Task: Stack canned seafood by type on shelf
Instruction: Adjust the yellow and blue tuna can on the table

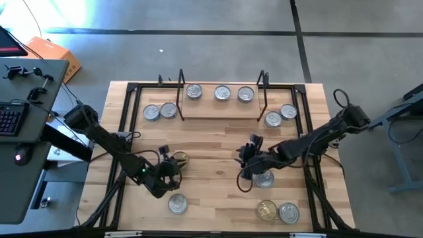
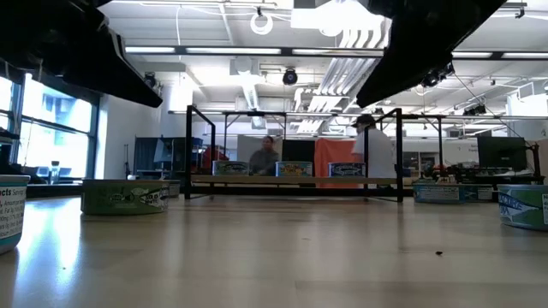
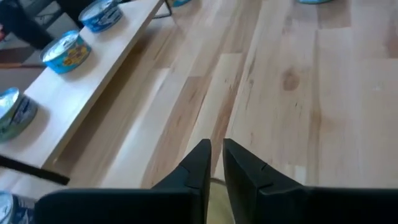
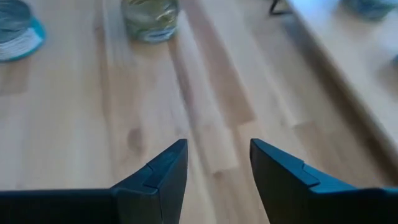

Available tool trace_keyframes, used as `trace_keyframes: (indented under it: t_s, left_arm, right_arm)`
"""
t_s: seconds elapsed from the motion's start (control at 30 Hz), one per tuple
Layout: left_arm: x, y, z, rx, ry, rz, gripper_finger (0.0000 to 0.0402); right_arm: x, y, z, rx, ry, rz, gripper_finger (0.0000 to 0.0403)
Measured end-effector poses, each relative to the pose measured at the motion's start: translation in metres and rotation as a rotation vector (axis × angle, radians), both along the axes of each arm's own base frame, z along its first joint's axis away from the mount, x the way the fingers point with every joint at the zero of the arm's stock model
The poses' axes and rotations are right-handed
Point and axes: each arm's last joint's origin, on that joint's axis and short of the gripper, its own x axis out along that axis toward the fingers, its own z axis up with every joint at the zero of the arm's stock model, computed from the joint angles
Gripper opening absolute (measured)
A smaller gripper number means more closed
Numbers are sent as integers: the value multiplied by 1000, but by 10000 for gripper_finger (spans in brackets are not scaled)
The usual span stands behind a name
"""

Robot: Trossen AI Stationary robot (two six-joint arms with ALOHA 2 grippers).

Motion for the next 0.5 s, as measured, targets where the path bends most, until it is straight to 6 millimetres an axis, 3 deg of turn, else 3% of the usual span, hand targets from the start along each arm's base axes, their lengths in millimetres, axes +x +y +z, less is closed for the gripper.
trace_keyframes:
  t_s: [0.23,0.5]
  left_arm:
    - [6,1,1,0,25,-56,37]
    - [10,1,-2,-137,186,-237,37]
  right_arm:
    - [26,-10,-17,-128,-83,-103,165]
    - [53,-12,-50,-62,-55,60,165]
